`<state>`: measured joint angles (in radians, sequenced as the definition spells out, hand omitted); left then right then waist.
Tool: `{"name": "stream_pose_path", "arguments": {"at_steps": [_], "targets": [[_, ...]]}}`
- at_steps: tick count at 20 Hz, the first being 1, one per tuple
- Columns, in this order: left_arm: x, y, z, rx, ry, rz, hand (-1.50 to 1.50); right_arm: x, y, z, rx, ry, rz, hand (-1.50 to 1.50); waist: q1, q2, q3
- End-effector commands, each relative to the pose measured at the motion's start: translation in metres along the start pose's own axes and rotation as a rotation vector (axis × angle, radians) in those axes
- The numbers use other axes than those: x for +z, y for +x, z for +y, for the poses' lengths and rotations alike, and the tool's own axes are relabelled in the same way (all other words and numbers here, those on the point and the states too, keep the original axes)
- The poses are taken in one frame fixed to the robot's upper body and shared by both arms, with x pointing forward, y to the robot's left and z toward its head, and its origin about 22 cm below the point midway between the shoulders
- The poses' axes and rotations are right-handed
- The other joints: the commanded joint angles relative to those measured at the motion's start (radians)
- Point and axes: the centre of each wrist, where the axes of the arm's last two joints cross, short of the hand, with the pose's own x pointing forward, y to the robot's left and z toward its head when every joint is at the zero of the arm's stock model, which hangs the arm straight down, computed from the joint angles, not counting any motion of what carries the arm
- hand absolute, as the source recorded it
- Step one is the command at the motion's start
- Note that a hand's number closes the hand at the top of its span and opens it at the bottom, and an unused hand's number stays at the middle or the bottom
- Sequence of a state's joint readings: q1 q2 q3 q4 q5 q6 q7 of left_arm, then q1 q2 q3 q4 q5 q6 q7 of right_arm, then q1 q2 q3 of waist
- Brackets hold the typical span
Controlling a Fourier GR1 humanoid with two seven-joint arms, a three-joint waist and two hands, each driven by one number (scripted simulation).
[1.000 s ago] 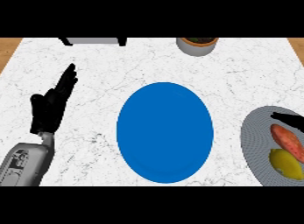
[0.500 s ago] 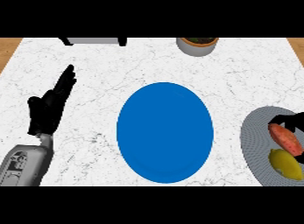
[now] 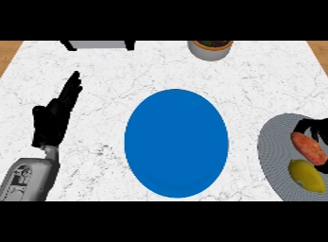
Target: Pick the sweet potato from the placemat and place it in the plate
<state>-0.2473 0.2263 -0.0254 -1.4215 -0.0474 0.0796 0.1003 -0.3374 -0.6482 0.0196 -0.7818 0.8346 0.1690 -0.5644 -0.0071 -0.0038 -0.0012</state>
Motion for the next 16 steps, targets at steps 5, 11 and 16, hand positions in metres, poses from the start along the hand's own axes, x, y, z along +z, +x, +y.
{"name": "stream_pose_path", "arguments": {"at_steps": [5,11,16], "targets": [[0.017,-0.02,0.025,-0.012,0.076,0.05,0.0,0.03,0.009,0.042,-0.084,-0.306,0.368,1.5,-0.084,-0.028,-0.007],[0.017,-0.013,0.027,-0.021,0.077,0.057,0.0,0.031,0.076,0.003,-0.115,-0.678,0.157,1.5,-0.082,-0.031,-0.006],[0.013,-0.015,0.013,-0.008,0.058,0.046,0.0,0.053,0.154,-0.013,-0.118,-0.773,-0.036,1.5,-0.061,-0.016,-0.005]]}}
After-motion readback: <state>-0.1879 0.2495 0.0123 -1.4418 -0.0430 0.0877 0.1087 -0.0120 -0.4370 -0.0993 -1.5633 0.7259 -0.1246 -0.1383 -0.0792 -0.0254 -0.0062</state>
